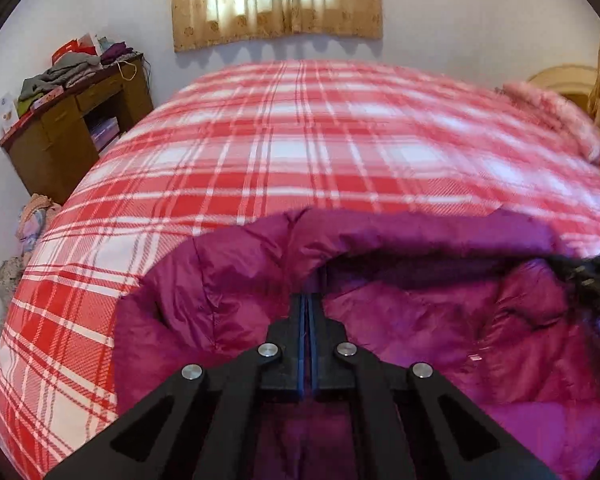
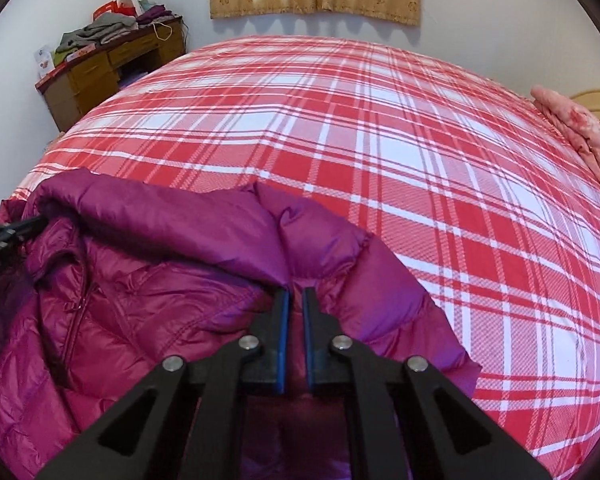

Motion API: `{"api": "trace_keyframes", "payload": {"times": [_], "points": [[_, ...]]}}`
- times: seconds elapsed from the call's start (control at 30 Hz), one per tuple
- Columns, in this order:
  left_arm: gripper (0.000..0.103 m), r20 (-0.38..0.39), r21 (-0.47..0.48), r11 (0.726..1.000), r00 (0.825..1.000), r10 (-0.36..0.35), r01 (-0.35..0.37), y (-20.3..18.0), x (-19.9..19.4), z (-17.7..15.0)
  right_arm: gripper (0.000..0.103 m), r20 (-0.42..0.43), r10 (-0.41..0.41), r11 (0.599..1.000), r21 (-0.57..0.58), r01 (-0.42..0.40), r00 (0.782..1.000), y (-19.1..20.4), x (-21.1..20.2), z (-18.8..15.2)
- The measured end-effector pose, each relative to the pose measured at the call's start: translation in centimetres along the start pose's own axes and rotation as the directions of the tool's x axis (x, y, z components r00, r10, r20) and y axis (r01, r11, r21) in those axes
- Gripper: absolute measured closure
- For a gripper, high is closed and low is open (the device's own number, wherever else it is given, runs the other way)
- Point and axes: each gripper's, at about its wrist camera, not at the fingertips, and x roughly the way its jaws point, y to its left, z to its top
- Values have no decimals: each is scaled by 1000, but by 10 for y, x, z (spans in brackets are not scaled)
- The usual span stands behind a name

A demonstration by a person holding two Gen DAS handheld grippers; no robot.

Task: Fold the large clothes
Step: 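Grasp the jacket hem with both grippers and lift it toward the collar, then carry the held hem over onto the collar with both grippers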

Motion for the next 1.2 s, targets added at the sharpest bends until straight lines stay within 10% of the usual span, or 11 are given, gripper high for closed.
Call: {"api": "trace_keyframes", "payload": {"times": [0.2, 0.37, 0.5, 0.7, 0.77, 0.83, 1.2], "points": [[101, 139, -30, 999, 990, 22, -18, 4, -36, 22, 95, 6, -10, 1000, -5, 10, 1000, 1, 4, -2], [100, -7, -54, 990, 992, 127, -127, 11, 17, 36, 95, 8, -14, 1000, -7, 14, 1000, 2, 3, -5], [100, -104, -37, 995, 990, 90, -95, 11, 46, 14, 96, 1, -7, 1000, -3, 7, 1000, -2, 0, -7], [100, -15, -184, 982, 999, -41, 38, 36, 21, 19, 96, 11, 0, 999, -32, 0, 1000, -4, -6, -11], [79, 63, -227, 970, 995, -76, 88, 42, 4, 31, 96, 15, -7, 999, -44, 7, 1000, -1, -8, -13], [8, 110, -229, 968, 991, -79, 102, 40, -8, 43, 95, 16, -6, 999, -46, 6, 1000, -1, -11, -13], [6, 137, -96, 995, 991, 4, 10, -3, -5, 79, 87, 121, -73, 995, 83, 63, 990, -28, -66, 8]]}}
